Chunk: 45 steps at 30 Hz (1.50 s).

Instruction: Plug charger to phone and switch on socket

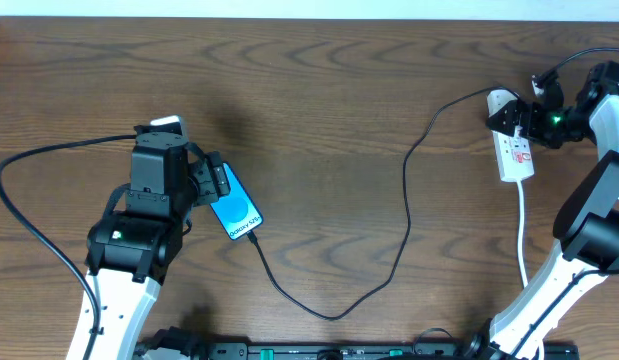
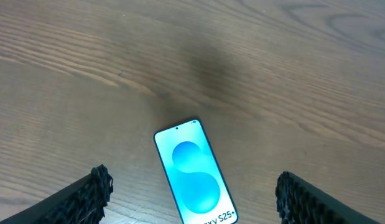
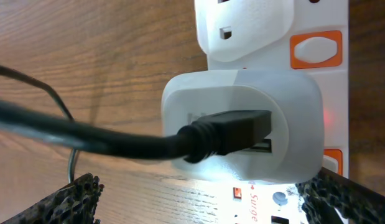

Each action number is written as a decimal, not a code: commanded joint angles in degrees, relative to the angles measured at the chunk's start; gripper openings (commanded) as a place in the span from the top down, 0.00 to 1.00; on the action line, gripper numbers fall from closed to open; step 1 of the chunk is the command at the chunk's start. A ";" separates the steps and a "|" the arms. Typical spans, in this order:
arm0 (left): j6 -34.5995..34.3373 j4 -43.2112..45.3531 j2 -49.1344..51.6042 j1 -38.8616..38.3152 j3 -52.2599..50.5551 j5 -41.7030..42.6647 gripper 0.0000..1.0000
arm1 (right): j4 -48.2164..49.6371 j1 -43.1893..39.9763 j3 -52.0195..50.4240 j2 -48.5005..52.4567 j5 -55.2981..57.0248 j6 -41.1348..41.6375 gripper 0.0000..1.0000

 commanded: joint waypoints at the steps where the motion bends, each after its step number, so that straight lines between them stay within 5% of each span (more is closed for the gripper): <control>1: 1.16 -0.20 0.20 -0.13 1.20 -0.74 0.14 | -0.35 2.32 -1.90 1.14 3.98 5.18 0.01; 18: 1.16 -0.20 0.20 -0.13 1.20 -0.74 0.14 | 0.98 2.38 -1.86 -7.82 20.22 13.20 0.01; 45: 1.16 -0.22 0.20 -0.13 1.20 -0.74 0.14 | -11.52 2.49 -1.92 -38.62 20.52 14.51 0.01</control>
